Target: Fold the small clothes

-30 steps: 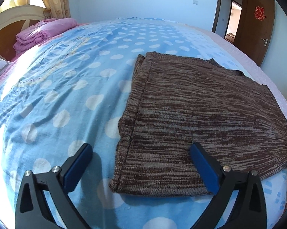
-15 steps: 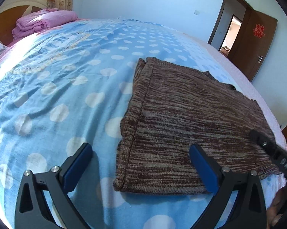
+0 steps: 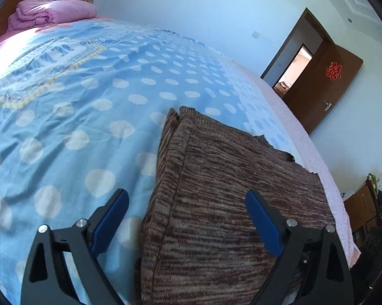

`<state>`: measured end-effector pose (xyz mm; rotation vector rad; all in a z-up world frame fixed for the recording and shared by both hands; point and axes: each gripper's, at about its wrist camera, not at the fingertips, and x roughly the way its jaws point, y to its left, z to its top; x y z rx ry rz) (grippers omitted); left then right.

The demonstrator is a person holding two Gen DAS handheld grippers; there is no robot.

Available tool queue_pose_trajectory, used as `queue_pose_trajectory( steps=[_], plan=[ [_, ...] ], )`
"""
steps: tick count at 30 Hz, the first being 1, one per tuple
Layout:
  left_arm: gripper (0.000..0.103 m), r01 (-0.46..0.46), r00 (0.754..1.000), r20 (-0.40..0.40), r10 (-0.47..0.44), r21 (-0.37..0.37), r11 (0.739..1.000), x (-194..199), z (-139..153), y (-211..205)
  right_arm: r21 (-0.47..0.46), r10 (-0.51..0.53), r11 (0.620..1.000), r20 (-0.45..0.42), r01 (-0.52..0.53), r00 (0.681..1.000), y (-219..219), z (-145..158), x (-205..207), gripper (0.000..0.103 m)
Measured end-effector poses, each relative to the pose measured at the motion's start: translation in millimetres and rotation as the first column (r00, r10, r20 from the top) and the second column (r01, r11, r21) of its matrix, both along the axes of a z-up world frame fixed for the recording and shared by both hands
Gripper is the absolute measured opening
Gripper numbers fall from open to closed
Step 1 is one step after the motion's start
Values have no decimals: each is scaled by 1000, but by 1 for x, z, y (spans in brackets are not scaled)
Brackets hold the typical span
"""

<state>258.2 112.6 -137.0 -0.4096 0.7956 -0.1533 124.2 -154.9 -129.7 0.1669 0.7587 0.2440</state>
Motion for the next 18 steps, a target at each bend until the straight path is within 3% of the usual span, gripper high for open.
queue_pose_trajectory(
  steps=[2,5,7,9,10,13,15,18],
  plan=[
    [83,22,998,-65,-25,-39,999,11,-13,-3,3,1,1000,1,-1,1000,-1,0,0,14],
    [78,37,998,-51,-39,-37,999,6,-13,-4,14,2,1000,1,-2,1000,-2,0,0,14],
    [65,21,998,-52,-25,-74,997,0,-15,3,21,2,1000,1,-2,1000,-3,0,0,14],
    [50,20,998,-57,-29,-158,987,-6,-18,14,24,2,1000,1,-2,1000,-4,0,0,14],
    [48,13,998,-59,-25,-193,981,-8,-20,18,26,2,1000,1,-2,1000,-4,0,0,14],
    [46,-5,999,-42,-7,-274,962,-15,-25,26,31,4,999,1,-4,1000,-5,0,1,14],
    [47,-9,999,-33,1,-254,967,-17,-23,22,35,4,999,1,-4,1000,-6,0,1,14],
    [60,14,999,-35,-21,-182,983,-9,-19,10,35,5,999,1,-5,1000,-6,-1,1,14]
  ],
)
